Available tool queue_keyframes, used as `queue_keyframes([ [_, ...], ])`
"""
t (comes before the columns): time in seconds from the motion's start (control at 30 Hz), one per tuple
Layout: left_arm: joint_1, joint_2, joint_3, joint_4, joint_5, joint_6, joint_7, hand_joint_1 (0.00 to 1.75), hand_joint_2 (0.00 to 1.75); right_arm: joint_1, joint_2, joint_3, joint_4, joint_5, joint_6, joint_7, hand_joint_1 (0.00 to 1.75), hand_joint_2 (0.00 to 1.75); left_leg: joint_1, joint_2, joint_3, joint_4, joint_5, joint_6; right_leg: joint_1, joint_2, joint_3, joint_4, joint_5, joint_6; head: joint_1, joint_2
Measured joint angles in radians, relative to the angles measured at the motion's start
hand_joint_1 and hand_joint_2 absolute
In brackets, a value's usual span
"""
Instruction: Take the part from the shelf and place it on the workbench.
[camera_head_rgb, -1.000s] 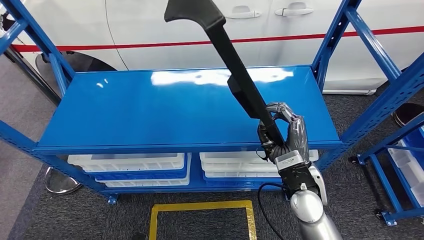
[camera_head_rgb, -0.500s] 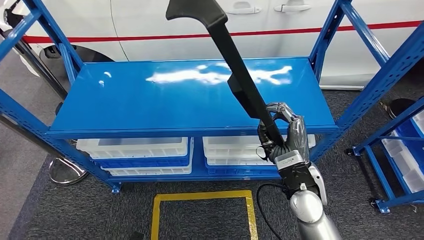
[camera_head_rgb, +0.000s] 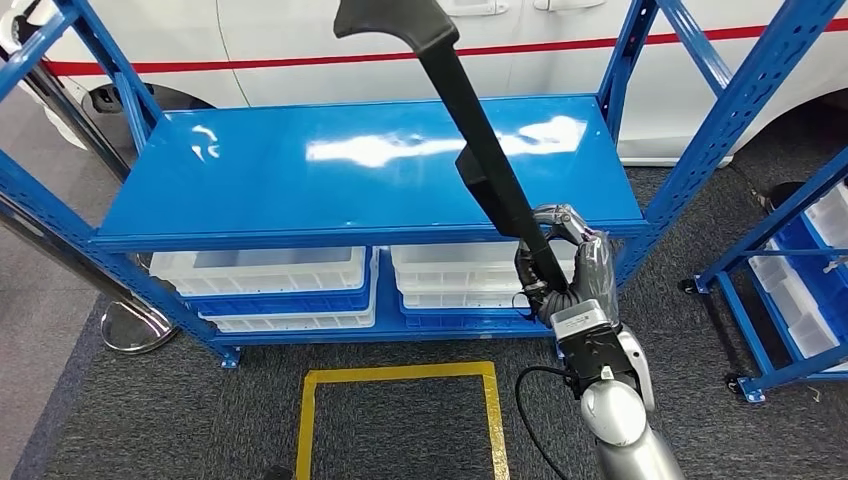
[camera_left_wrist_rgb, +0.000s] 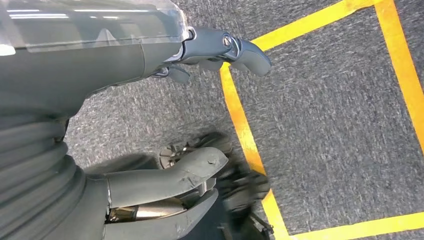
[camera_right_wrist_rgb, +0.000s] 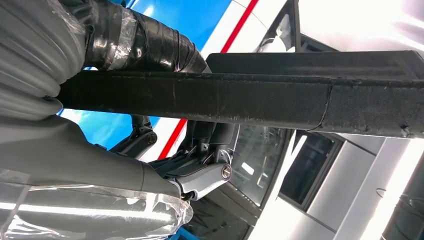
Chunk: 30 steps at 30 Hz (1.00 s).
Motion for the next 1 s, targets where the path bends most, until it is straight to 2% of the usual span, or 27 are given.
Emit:
queue_keyframes([
  [0.03,-0.001,0.001,0.000,0.000,0.000,0.000,0.000,0.00,1.75,0.000,0.000,0.000,-0.001,0.000,0.000,0.000,1.75,1.75,-0.006,0.000,0.027,-0.047,0.000,0.005,-0.003,-0.001,-0.001,-0.004,0.008,0.005,0.000,0.000],
  [0.07,-0.002,0.001,0.000,0.000,0.000,0.001,0.000,0.00,1.75,0.001,0.000,0.000,-0.003,0.000,0.000,0.000,1.75,1.75,-0.011,0.000,0.039,-0.074,-0.001,0.009,-0.007,-0.002,0.000,-0.011,0.018,0.011,0.000,0.000],
  [0.13,-0.001,0.002,0.000,0.000,0.001,0.001,0.000,0.00,1.75,0.002,0.001,0.000,-0.003,0.000,0.000,0.000,1.75,1.75,-0.017,0.001,0.040,-0.103,0.029,0.017,-0.015,-0.003,0.001,-0.027,0.035,0.024,0.000,0.000],
  [0.17,-0.001,0.002,0.000,0.000,0.001,0.001,0.000,0.00,1.75,0.002,0.001,0.000,-0.003,0.000,0.000,0.000,1.75,1.75,-0.016,0.003,0.040,-0.120,0.045,0.023,-0.015,-0.002,-0.002,-0.026,0.027,0.028,0.000,0.000],
  [0.2,-0.001,0.002,0.000,0.000,0.001,0.001,0.000,0.00,1.75,0.003,0.001,0.000,-0.004,0.000,0.000,0.000,1.75,1.75,-0.014,0.006,0.036,-0.134,0.063,0.028,-0.015,0.000,-0.009,-0.009,0.000,0.030,0.000,0.000],
  [0.23,-0.001,0.002,0.000,0.000,0.001,0.001,0.000,0.00,1.75,0.004,0.001,0.000,-0.004,0.000,0.000,0.000,1.75,1.75,-0.011,0.008,0.030,-0.142,0.078,0.030,-0.014,0.001,-0.021,0.029,-0.044,0.031,0.000,0.000],
  [0.3,-0.001,0.002,0.000,0.000,0.001,0.001,0.001,0.00,1.75,0.006,0.001,0.000,-0.004,0.000,0.000,0.000,1.75,1.75,-0.012,0.009,0.004,-0.141,0.097,0.032,-0.015,0.002,-0.048,0.143,-0.132,0.035,0.000,0.000],
  [0.33,-0.001,0.002,0.000,0.000,0.000,0.001,0.001,0.00,1.75,0.007,0.001,0.000,-0.004,0.000,0.000,0.000,1.75,1.75,-0.011,0.009,-0.011,-0.136,0.105,0.030,-0.016,0.002,-0.054,0.189,-0.148,0.039,0.000,0.000],
  [0.37,-0.001,0.002,0.000,0.000,0.000,0.001,0.001,0.00,1.75,0.008,0.001,0.000,-0.004,0.000,0.000,0.000,1.75,1.75,-0.010,0.010,-0.027,-0.129,0.111,0.028,-0.017,0.002,-0.047,0.211,-0.144,0.043,0.000,0.000],
  [0.4,0.000,0.002,0.000,0.000,0.000,0.001,0.001,0.00,1.75,0.008,0.001,0.000,-0.004,0.000,0.000,0.000,1.75,1.75,-0.009,0.010,-0.044,-0.120,0.116,0.025,-0.018,0.001,-0.025,0.199,-0.124,0.046,0.000,0.000],
  [0.43,0.000,0.001,0.000,0.000,0.000,0.000,0.001,0.00,1.75,0.008,0.001,0.000,-0.004,0.000,0.000,0.000,1.75,1.75,-0.007,0.010,-0.060,-0.108,0.120,0.021,-0.020,0.001,0.015,0.154,-0.099,0.049,0.000,0.000],
  [0.47,0.000,0.001,0.000,0.000,-0.001,0.000,0.001,0.00,1.75,0.007,0.001,0.000,-0.004,0.000,0.000,0.000,1.75,1.75,-0.005,0.010,-0.076,-0.096,0.122,0.018,-0.020,0.000,0.058,0.094,-0.088,0.051,0.000,0.000],
  [0.5,0.000,0.000,0.000,0.000,-0.001,0.000,0.001,0.00,1.75,0.007,0.001,0.000,-0.004,0.000,0.000,0.000,1.75,1.75,-0.004,0.010,-0.090,-0.083,0.123,0.013,-0.017,0.001,0.095,0.037,-0.085,0.049,0.000,0.000],
  [0.53,0.000,0.000,0.000,0.000,-0.001,0.000,0.001,0.00,1.75,0.007,0.001,0.000,-0.005,0.000,0.000,0.000,1.75,1.75,-0.004,0.010,-0.101,-0.073,0.127,0.008,-0.014,0.002,0.117,-0.001,-0.087,0.045,0.000,0.000],
  [0.57,0.001,0.000,0.000,0.000,-0.001,0.000,0.001,0.00,1.75,0.007,0.001,0.000,-0.005,0.000,0.000,0.000,1.75,1.75,-0.003,0.010,-0.108,-0.067,0.131,0.002,-0.010,0.003,0.123,-0.020,-0.094,0.040,0.000,0.000],
  [0.63,0.002,0.000,0.000,0.000,-0.001,0.001,0.001,0.00,1.75,0.007,0.001,0.000,-0.005,0.000,0.000,0.000,1.75,1.75,-0.001,0.007,-0.115,-0.065,0.141,-0.010,-0.008,0.003,0.116,-0.026,-0.082,0.026,0.000,0.000],
  [0.67,0.003,0.000,0.000,0.000,-0.001,0.001,0.002,0.00,1.75,0.007,0.001,0.000,-0.005,0.000,0.000,0.000,1.75,1.75,0.001,0.005,-0.121,-0.059,0.134,-0.017,-0.009,0.002,0.113,-0.031,-0.075,0.018,0.000,0.000],
  [0.7,0.003,0.000,0.000,0.000,-0.001,0.001,0.002,0.00,1.75,0.006,0.001,0.000,-0.005,0.000,0.000,0.000,1.75,1.75,0.003,0.004,-0.128,-0.041,0.113,-0.023,-0.011,0.001,0.108,-0.035,-0.066,0.009,0.000,0.000],
  [0.73,0.003,0.000,0.000,0.000,0.000,0.002,0.002,0.00,1.75,0.006,0.002,0.000,-0.005,0.000,0.000,0.000,1.75,1.75,0.006,0.002,-0.141,-0.002,0.078,-0.029,-0.012,-0.001,0.103,-0.037,-0.059,0.002,0.000,0.000],
  [0.8,0.003,0.000,0.000,0.000,0.000,0.002,0.002,0.00,1.75,0.006,0.002,0.000,-0.005,0.000,0.000,0.000,1.75,1.75,0.013,0.002,-0.173,0.118,-0.005,-0.039,-0.010,-0.003,0.088,-0.037,-0.045,-0.004,0.000,0.000],
  [0.83,0.004,0.000,0.000,0.000,0.000,0.002,0.002,0.00,1.75,0.006,0.002,0.000,-0.005,0.000,0.000,0.000,1.75,1.75,0.016,0.002,-0.183,0.171,-0.031,-0.042,-0.009,-0.004,0.079,-0.036,-0.038,-0.004,0.000,0.000],
  [0.87,0.004,0.000,0.000,0.000,0.000,0.002,0.002,0.00,1.75,0.006,0.002,0.000,-0.005,0.000,0.000,0.000,1.75,1.75,0.019,0.002,-0.180,0.197,-0.038,-0.044,-0.008,-0.004,0.070,-0.036,-0.031,-0.003,0.000,0.000],
  [0.9,0.003,0.000,0.000,0.000,0.000,0.002,0.002,0.00,1.75,0.006,0.002,0.000,-0.005,0.000,0.000,0.000,1.75,1.75,0.020,0.002,-0.159,0.186,-0.026,-0.044,-0.008,-0.004,0.061,-0.035,-0.024,-0.002,0.000,0.000],
  [0.93,0.003,0.000,0.000,0.000,0.000,0.002,0.002,0.00,1.75,0.006,0.002,0.000,-0.005,0.000,0.000,0.000,1.75,1.75,0.022,0.002,-0.121,0.141,-0.002,-0.043,-0.008,-0.003,0.053,-0.034,-0.019,0.000,0.000,0.000],
  [1.0,0.001,0.000,0.000,0.000,0.000,0.002,0.002,0.00,1.75,0.006,0.002,0.000,-0.005,0.000,0.000,0.000,1.75,1.75,0.021,-0.001,-0.026,0.003,0.030,-0.038,-0.008,-0.002,0.044,-0.034,-0.009,0.007,0.000,0.000],
])
